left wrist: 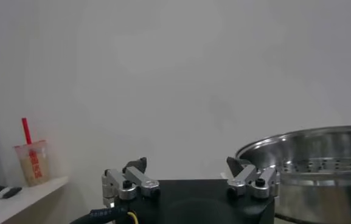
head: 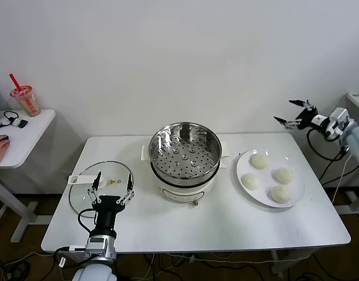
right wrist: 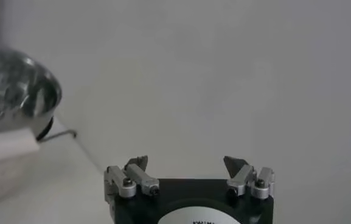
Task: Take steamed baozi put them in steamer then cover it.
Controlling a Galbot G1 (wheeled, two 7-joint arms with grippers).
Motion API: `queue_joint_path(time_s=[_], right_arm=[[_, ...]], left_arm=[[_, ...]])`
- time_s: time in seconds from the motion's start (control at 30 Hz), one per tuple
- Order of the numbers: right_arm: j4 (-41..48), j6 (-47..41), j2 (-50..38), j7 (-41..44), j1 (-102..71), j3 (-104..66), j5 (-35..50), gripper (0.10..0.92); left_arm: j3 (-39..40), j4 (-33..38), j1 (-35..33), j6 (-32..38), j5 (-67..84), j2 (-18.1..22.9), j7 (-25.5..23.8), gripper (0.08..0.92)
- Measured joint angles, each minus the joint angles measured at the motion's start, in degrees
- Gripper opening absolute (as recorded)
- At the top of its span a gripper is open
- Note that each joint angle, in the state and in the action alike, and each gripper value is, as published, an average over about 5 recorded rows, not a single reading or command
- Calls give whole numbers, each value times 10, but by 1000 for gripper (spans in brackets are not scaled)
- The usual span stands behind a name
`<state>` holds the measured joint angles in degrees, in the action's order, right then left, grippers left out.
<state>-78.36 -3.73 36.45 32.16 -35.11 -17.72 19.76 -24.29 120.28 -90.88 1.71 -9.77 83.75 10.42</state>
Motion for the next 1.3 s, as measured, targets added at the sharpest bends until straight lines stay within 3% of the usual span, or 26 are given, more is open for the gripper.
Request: queue_joint_path(time_s=[0.33, 0.67, 0.93, 1.3], right_arm=[[-124, 53, 122, -105, -179, -171, -16, 823], [-209, 108, 264, -140, -311, -266, -40, 823], [-234, 139, 340, -140, -398, -289, -45, 823], [-241, 153, 375, -133, -453, -294, -31, 823]], left_arm=[[13, -10, -2, 5, -7, 18, 2, 823], [11, -13, 5, 1, -7, 29, 8, 823], [0, -19, 14, -4, 0, 30, 12, 823], [-8, -22, 18, -5, 4, 26, 13, 823]])
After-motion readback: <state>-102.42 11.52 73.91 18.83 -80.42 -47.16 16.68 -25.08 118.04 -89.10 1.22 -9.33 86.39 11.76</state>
